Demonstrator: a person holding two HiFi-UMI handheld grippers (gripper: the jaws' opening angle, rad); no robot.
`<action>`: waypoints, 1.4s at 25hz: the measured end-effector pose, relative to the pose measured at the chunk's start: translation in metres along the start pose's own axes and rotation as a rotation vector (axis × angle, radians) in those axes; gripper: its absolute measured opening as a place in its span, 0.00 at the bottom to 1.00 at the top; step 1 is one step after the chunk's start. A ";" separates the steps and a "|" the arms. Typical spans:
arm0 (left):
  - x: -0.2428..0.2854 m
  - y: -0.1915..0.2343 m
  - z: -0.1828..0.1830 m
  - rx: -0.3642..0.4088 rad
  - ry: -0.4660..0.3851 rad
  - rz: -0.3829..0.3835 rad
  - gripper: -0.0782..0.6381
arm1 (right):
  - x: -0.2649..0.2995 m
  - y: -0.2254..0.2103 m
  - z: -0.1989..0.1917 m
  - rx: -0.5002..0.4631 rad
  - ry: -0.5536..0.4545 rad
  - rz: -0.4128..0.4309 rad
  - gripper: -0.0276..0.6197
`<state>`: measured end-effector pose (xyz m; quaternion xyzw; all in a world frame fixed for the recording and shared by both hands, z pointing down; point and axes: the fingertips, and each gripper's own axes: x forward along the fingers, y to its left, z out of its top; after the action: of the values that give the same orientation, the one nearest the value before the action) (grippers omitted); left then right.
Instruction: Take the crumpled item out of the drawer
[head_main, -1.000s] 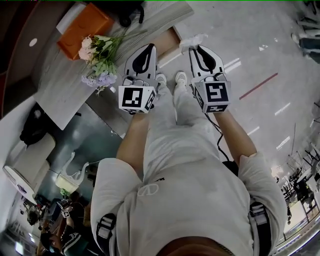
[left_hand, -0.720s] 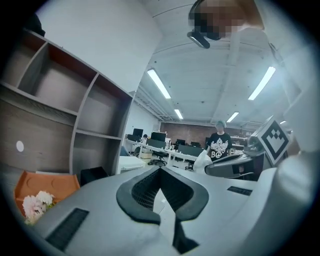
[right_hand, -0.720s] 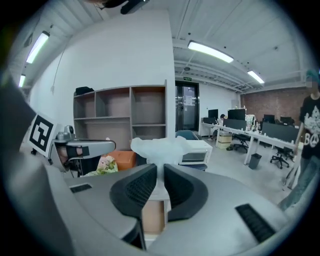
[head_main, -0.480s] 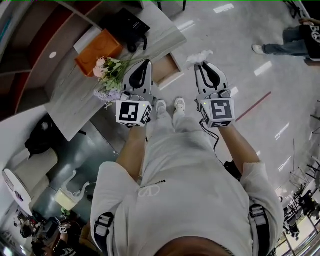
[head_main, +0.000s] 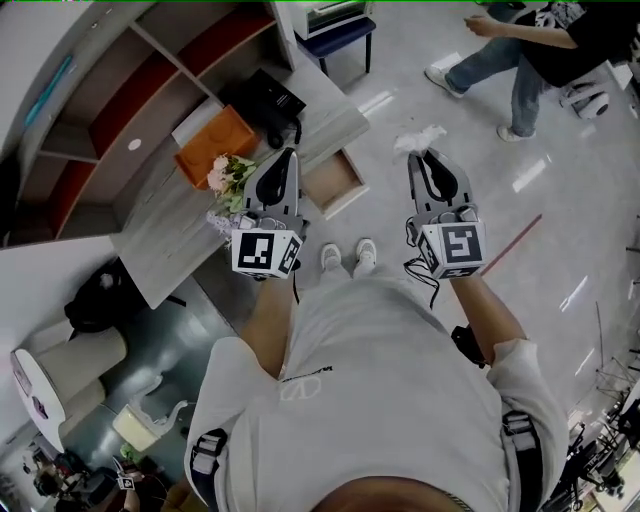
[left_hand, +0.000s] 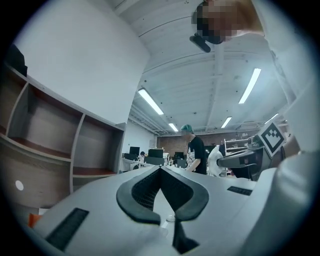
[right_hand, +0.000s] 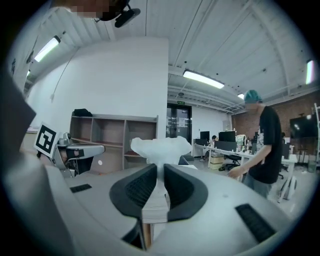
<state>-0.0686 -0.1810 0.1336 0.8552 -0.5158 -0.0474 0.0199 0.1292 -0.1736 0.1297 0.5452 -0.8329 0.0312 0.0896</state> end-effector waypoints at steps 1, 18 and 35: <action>-0.001 -0.001 0.004 0.003 -0.008 0.002 0.11 | -0.003 -0.002 0.003 0.001 -0.006 -0.003 0.12; -0.003 -0.014 0.070 0.081 -0.122 -0.012 0.11 | -0.034 -0.027 0.049 0.014 -0.114 -0.026 0.12; -0.001 -0.010 0.067 0.097 -0.111 0.006 0.11 | -0.034 -0.029 0.046 0.023 -0.126 -0.035 0.11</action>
<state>-0.0672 -0.1743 0.0658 0.8498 -0.5201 -0.0698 -0.0500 0.1636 -0.1614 0.0770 0.5614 -0.8269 0.0050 0.0313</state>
